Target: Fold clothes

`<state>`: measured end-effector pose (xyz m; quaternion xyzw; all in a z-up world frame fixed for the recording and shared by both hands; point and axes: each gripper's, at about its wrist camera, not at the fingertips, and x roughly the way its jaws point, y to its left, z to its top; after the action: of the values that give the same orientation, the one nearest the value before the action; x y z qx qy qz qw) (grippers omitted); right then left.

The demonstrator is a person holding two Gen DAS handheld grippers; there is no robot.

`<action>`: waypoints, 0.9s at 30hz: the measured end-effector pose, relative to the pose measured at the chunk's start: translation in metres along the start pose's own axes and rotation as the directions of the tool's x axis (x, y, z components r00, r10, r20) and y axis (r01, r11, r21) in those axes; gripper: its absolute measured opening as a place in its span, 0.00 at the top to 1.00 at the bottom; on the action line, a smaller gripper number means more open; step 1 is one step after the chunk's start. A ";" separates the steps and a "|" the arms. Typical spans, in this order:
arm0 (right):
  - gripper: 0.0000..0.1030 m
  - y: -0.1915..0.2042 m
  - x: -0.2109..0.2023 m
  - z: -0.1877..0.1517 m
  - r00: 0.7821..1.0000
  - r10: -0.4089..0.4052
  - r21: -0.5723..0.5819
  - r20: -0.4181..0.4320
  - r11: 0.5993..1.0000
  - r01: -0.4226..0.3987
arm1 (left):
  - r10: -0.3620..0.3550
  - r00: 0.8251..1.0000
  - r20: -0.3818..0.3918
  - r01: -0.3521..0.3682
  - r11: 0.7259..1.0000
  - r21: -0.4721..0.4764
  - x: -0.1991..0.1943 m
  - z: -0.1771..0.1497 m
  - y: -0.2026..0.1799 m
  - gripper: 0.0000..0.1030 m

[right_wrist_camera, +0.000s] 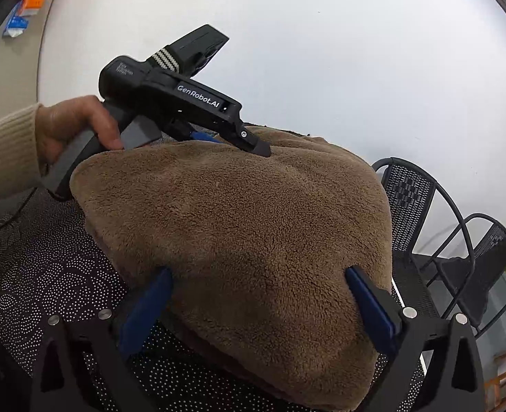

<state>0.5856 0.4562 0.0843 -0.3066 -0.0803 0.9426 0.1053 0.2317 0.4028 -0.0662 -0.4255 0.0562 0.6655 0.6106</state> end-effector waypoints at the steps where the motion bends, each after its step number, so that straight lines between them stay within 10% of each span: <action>1: 0.01 -0.002 -0.003 0.004 1.000 0.005 0.021 0.003 1.000 -0.005 | -0.001 1.000 0.000 0.001 1.000 0.001 -0.001 0.000 0.000 0.19; 9: 0.01 0.011 -0.014 0.054 0.994 -0.034 0.154 0.104 0.988 0.018 | -0.012 1.000 -0.005 0.012 1.000 -0.028 -0.006 0.004 0.001 0.18; 18: 0.01 0.041 0.046 0.048 0.994 -0.020 0.061 -0.104 0.998 0.027 | -0.019 1.000 0.004 0.019 1.000 0.012 -0.008 -0.002 0.001 0.18; 27: 0.00 0.031 0.053 0.042 0.991 0.027 0.080 -0.130 0.997 -0.017 | -0.041 0.998 0.043 0.039 0.998 0.056 -0.010 -0.009 0.004 0.18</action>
<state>0.5141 0.4360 0.0809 -0.3644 -0.0326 0.9239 0.1118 0.2318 0.3888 -0.0668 -0.3946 0.0525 0.6606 0.6364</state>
